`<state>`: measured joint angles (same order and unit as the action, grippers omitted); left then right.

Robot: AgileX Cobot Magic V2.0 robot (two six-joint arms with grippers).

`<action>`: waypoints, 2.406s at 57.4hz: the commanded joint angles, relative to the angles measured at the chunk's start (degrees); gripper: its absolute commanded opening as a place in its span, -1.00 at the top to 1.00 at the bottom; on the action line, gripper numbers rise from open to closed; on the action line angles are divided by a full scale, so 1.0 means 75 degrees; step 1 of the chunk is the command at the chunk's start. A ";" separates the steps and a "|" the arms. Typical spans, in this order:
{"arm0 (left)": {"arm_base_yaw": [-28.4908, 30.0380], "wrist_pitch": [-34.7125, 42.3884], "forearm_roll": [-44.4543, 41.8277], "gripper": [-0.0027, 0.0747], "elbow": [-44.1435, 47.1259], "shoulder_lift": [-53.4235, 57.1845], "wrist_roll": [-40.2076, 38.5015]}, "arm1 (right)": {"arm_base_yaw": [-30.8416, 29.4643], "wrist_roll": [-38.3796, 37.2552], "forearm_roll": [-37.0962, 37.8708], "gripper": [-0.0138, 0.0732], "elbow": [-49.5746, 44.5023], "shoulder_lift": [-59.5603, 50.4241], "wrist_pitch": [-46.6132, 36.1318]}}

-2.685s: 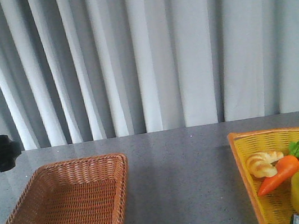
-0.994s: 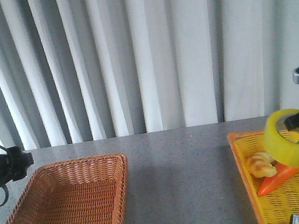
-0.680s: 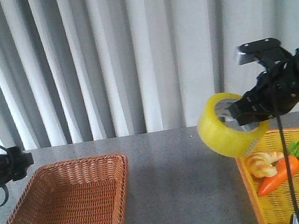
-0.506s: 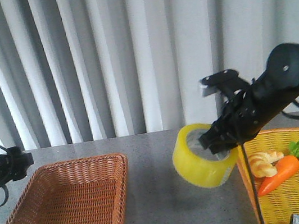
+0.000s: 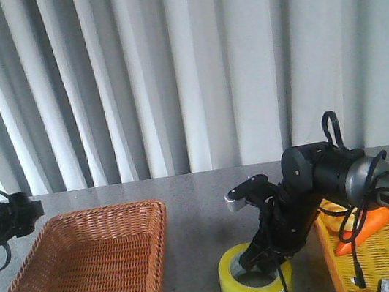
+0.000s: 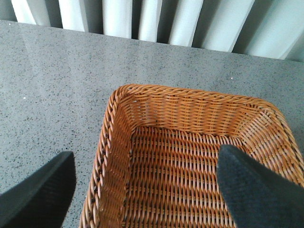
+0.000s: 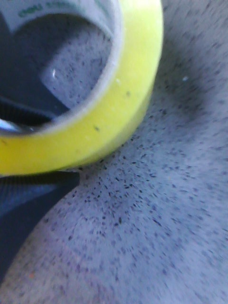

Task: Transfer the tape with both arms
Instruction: 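Set the tape roll on the table between baskets and open the right gripper, then raise the right gripper away and swing the left arm toward the tape, then lower the left gripper onto the tape roll rim and close it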

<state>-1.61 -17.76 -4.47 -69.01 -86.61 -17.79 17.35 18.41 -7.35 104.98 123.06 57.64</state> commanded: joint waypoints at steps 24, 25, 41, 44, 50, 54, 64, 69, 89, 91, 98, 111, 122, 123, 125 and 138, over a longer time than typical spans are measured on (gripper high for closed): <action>-0.0430 0.0225 0.0049 -0.56 -0.0260 0.0293 0.0780 | -0.0064 -0.0371 -0.0037 -0.17 0.2072 -0.1285 0.0003; -0.0449 0.0225 0.0049 -0.56 -0.0260 0.0293 0.0780 | -0.0064 -0.0376 -0.0003 -0.16 0.2210 -0.1386 0.0004; -0.1080 -0.0066 0.0043 -0.56 -0.0512 0.0362 0.0869 | -0.0794 -0.1080 0.0939 0.35 0.2663 -0.2607 0.0319; -0.1235 -0.0201 0.0048 -0.56 -0.0674 0.0362 0.0901 | -0.1106 -0.1125 0.1046 0.51 0.2663 -0.2728 0.0654; -0.1586 -0.0387 0.0048 -0.56 -0.1178 0.0335 0.0940 | -0.1716 -0.1418 0.1028 0.71 0.2640 -0.2940 0.1234; -0.1847 -0.0519 0.0048 -0.56 -0.1593 0.0249 0.0940 | -0.2058 -0.1625 0.0980 0.70 0.2450 -0.3118 0.1287; -0.2536 -0.0774 0.0048 -0.56 -0.2661 -0.0368 0.0940 | -0.2452 -0.1791 0.1213 0.70 0.1994 -0.3357 0.1501; -0.2920 -0.1024 0.0048 -0.56 -0.3350 -0.0912 0.0940 | -0.2452 -0.1784 0.1317 0.70 0.1994 -0.3357 0.1591; -0.3829 -0.3540 0.0390 -0.56 -0.6544 -0.3792 0.1282 | -0.2452 -0.1784 0.1299 0.70 0.1994 -0.3357 0.1626; -0.3848 -0.3655 0.0472 -0.56 -0.6758 -0.3959 0.1282 | -0.2452 -0.1784 0.1299 0.70 0.1994 -0.3357 0.1626; -0.3848 -0.3930 0.0901 -0.56 -0.7193 -0.4501 0.1275 | -0.2452 -0.1784 0.1299 0.70 0.1994 -0.3357 0.1633; -0.3848 -0.4073 0.1438 -0.56 -0.7295 -0.5021 0.1275 | -0.2452 -0.1784 0.1299 0.70 0.1994 -0.3357 0.1640; -0.3924 -0.4421 0.1432 -0.56 -0.7295 -0.5139 0.1389 | -0.2452 -0.1784 0.1299 0.70 0.1994 -0.3357 0.1654; -0.3946 -0.4494 0.1444 -0.56 -0.7295 -0.5146 0.1465 | -0.2452 -0.1784 0.1299 0.70 0.1994 -0.3357 0.1654; -0.3983 -0.4567 0.1437 -0.56 -0.7295 -0.5154 0.1547 | -0.2452 -0.1784 0.1299 0.70 0.1994 -0.3357 0.1654; -0.4113 -0.4806 0.1366 -0.56 -0.7295 -0.5369 0.1934 | -0.2452 -0.1784 0.1299 0.70 0.1994 -0.3357 0.1654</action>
<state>-31.89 -55.40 5.47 -121.85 -129.85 -3.99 -0.75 5.03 1.90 118.57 100.66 72.62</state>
